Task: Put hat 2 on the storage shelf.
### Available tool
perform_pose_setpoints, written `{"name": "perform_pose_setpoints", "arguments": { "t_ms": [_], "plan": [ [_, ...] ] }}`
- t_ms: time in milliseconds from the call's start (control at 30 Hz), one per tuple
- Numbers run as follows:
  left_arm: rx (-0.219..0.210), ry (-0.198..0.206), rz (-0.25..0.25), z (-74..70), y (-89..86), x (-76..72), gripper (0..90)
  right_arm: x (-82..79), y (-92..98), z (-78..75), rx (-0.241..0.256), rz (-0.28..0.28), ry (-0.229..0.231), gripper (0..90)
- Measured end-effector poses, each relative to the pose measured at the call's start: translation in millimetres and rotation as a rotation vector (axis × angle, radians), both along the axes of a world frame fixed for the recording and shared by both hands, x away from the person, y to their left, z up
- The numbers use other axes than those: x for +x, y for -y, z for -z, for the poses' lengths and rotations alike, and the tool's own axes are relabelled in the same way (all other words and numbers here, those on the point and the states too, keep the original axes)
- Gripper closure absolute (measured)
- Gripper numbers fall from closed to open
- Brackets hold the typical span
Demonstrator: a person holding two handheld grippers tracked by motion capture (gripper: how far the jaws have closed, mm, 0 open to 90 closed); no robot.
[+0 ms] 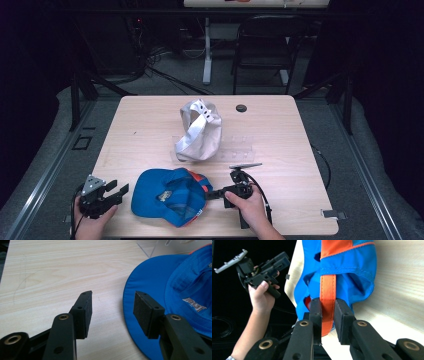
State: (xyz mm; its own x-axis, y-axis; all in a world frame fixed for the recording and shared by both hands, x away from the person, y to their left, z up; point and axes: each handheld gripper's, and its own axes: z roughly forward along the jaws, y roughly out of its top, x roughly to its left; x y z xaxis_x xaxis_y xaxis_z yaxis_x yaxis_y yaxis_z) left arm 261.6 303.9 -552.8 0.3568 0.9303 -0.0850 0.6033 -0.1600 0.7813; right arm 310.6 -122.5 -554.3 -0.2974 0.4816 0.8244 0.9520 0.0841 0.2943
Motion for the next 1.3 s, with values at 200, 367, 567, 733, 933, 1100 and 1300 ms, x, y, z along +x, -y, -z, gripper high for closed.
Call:
{"name": "perform_pose_setpoints", "arguments": {
  "t_ms": [200, 367, 567, 733, 933, 1100, 1300],
  "plan": [
    [-0.002, 0.003, 0.012, 0.1, 4.5, 4.6, 50.2, 1.4, 14.2, -16.1, -0.025, 0.013, 0.003, 78.0],
    [-0.002, 0.005, 0.027, -0.1, 9.3, 10.1, 50.1, 1.0, 35.4, -28.3, -0.06, 0.041, 0.005, 78.0],
    [0.003, 0.002, 0.053, 0.1, 16.1, 16.4, 50.2, -3.7, 66.8, -46.3, -0.073, 0.101, -0.007, 78.0],
    [0.002, 0.005, 0.065, 0.3, 20.6, 20.8, 50.1, -5.5, 91.3, -65.9, -0.075, 0.114, 0.003, 78.0],
    [0.003, 0.007, 0.076, 0.3, 23.3, 22.6, 50.1, -2.3, 105.0, -81.9, -0.024, 0.127, -0.011, 78.1],
    [0.0, 0.006, 0.072, 0.6, 22.4, 22.6, 50.1, 4.6, 105.0, -87.6, 0.088, 0.116, -0.06, 78.1],
    [0.003, 0.006, 0.071, 0.5, 21.1, 22.2, 50.1, 13.1, 95.9, -99.4, 0.21, 0.108, -0.096, 78.1]
  ]
}}
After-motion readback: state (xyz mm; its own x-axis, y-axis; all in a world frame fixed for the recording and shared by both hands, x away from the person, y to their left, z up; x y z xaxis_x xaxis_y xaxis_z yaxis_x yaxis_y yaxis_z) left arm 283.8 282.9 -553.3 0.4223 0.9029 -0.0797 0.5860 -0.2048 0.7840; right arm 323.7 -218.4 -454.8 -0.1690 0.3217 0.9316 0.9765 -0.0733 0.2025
